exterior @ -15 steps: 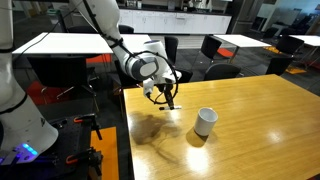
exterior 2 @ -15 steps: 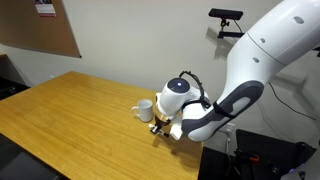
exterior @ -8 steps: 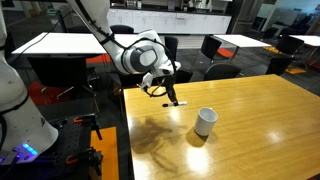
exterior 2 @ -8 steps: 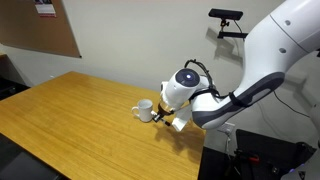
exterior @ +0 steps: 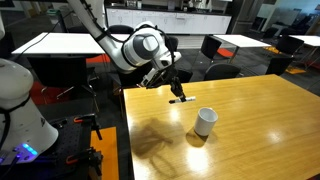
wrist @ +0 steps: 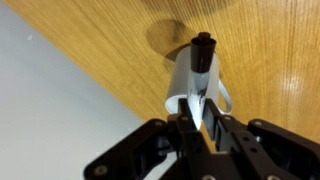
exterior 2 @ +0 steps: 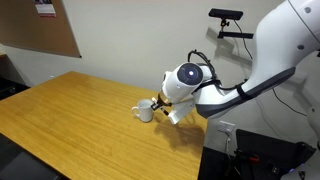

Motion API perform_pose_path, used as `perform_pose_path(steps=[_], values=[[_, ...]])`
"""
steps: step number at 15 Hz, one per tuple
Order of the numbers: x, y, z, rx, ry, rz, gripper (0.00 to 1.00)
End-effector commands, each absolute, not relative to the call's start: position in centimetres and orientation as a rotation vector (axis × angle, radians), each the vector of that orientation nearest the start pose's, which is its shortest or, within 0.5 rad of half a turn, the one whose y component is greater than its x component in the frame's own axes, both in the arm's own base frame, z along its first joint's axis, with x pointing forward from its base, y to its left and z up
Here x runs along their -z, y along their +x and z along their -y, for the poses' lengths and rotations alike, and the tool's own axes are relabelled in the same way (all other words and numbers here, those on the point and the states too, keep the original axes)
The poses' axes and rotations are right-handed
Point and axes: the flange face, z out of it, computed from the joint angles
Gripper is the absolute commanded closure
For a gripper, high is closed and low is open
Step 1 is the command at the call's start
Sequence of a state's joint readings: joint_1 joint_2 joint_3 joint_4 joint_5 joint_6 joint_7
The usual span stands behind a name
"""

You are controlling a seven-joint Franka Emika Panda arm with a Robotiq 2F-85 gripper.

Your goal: Pick up the marker and put it in the cup

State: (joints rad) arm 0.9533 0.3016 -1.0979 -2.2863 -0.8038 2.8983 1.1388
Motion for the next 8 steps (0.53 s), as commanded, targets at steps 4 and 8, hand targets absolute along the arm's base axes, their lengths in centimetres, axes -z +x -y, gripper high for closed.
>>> perform_pose_path(steps=[4,8], values=[[-33.2,55.88,1.9,1.26,-3.241,-0.942,0.95],[-33.11,56.21,1.65,1.411,-3.208,-1.057,0.95]])
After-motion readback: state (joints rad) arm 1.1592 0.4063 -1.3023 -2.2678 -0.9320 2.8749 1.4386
